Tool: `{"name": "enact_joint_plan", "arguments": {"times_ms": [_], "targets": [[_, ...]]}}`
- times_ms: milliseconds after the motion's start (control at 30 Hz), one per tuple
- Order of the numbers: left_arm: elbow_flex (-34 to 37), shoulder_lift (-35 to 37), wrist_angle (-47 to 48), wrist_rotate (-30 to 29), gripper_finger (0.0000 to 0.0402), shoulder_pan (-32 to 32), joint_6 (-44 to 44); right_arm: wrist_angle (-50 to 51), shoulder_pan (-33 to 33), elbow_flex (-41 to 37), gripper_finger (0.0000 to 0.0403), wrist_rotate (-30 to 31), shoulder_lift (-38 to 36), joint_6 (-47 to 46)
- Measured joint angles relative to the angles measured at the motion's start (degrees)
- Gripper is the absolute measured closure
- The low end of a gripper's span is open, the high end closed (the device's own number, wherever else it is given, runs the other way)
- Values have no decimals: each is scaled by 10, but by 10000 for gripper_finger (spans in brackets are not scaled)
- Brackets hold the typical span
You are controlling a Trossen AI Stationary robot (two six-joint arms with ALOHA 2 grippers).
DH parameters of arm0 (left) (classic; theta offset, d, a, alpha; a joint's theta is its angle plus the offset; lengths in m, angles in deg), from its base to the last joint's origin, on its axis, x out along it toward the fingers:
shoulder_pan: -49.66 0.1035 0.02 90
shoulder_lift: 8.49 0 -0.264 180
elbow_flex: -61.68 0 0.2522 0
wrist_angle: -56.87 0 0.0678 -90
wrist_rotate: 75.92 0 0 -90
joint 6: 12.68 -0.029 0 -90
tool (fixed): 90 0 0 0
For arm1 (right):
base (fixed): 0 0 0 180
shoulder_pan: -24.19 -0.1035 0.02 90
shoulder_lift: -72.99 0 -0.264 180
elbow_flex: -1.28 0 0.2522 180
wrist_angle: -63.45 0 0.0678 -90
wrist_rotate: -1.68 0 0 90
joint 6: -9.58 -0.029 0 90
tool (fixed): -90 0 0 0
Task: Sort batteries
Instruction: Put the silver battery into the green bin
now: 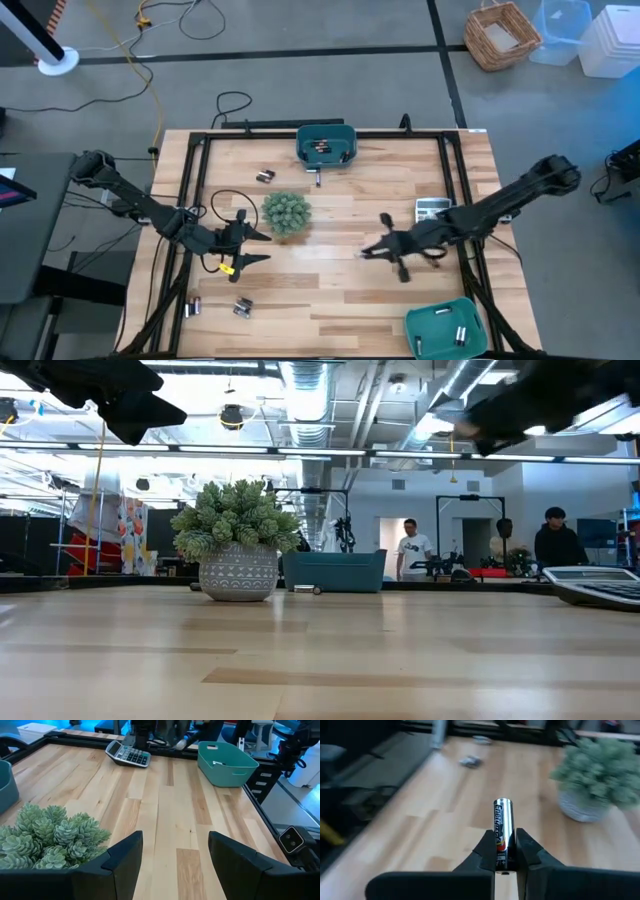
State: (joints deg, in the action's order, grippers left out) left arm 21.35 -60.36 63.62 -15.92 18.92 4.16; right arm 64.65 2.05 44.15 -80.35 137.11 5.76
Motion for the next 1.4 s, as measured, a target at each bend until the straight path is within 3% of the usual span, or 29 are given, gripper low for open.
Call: {"name": "enact_joint_plan", "arguments": {"times_ms": [300, 500, 1000, 1200, 1400], "targets": [[0, 0, 2, 0, 182, 0, 24, 13, -119, -79, 370, -51, -165, -13], [0, 0, -2, -4, 182, 0, 40, 25, -216, -82, 370, -71, -223, -18], [0, 0, -1, -47, 182, 0, 104, -27, -369, -82, 357, -72, -160, -41], [0, 0, 0, -50, 182, 0, 115, -27, -395, -82, 333, -70, -128, -64], [0, 0, 0, -62, 182, 0, 115, -26, -394, -81, 308, -17, -117, -103]]}}
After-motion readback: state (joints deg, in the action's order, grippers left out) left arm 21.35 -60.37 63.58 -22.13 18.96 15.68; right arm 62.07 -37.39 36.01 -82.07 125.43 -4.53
